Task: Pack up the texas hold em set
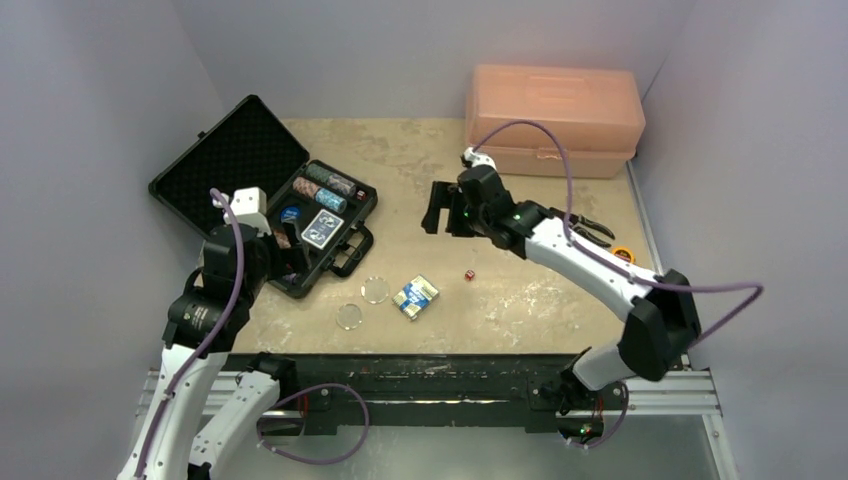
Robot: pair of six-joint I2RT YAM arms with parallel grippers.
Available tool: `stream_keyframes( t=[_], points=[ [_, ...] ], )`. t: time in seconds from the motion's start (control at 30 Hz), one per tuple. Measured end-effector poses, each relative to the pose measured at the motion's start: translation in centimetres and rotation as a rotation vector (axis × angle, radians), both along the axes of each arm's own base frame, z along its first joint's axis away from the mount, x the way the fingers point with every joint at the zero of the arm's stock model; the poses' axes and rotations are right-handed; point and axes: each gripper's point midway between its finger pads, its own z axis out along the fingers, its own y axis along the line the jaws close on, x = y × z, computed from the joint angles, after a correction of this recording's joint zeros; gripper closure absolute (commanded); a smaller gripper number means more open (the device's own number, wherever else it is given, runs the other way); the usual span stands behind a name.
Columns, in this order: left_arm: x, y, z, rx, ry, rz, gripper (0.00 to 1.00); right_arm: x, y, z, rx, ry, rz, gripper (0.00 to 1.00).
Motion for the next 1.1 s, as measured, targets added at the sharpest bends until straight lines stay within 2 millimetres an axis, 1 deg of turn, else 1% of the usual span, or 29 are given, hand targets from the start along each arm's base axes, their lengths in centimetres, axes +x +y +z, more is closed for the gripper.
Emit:
stream_keyframes(
  t=[0.13,0.23,0.33,0.4,0.47,0.57,0.77,0.97,1.1],
  points=[
    [0.3,-0.2,0.1,-0.003,-0.003,-0.005,0.06,-1.9,-3.4,0.5,-0.017,-0.049,-0.064,0.05],
    [0.5,-0.4,0.1,-0.006,-0.003,-0.016,0.06,-2.8,-5.5,0.2,-0.038,-0.071,-0.118,0.04],
    [0.6,-0.6,0.0,-0.007,0.001,-0.027,0.05,-3.3,-6.9,-0.4,-0.059,-0.080,-0.158,0.03],
    [0.6,-0.6,-0.1,-0.006,0.004,-0.029,0.01,-3.4,-7.5,-0.8,-0.068,-0.081,-0.179,0.02],
    [0.7,-0.6,-0.1,-0.004,0.008,-0.028,0.00,-3.6,-8.1,-1.2,-0.082,-0.077,-0.203,0.01],
    [0.8,-0.6,-0.3,-0.001,0.016,-0.026,0.00,-3.8,-8.8,-1.8,-0.101,-0.067,-0.229,0.01],
    [1.2,-0.7,-0.9,0.009,0.044,-0.025,0.00,-4.0,-9.4,-3.3,-0.146,-0.035,-0.249,0.01],
    [1.4,-0.7,-1.3,0.017,0.062,-0.026,0.00,-3.9,-9.5,-6.4,-0.219,0.036,-0.244,0.01],
    [1.4,-0.7,-1.4,0.018,0.065,-0.026,0.01,-4.0,-9.5,-7.7,-0.246,0.070,-0.237,0.01]
  ],
)
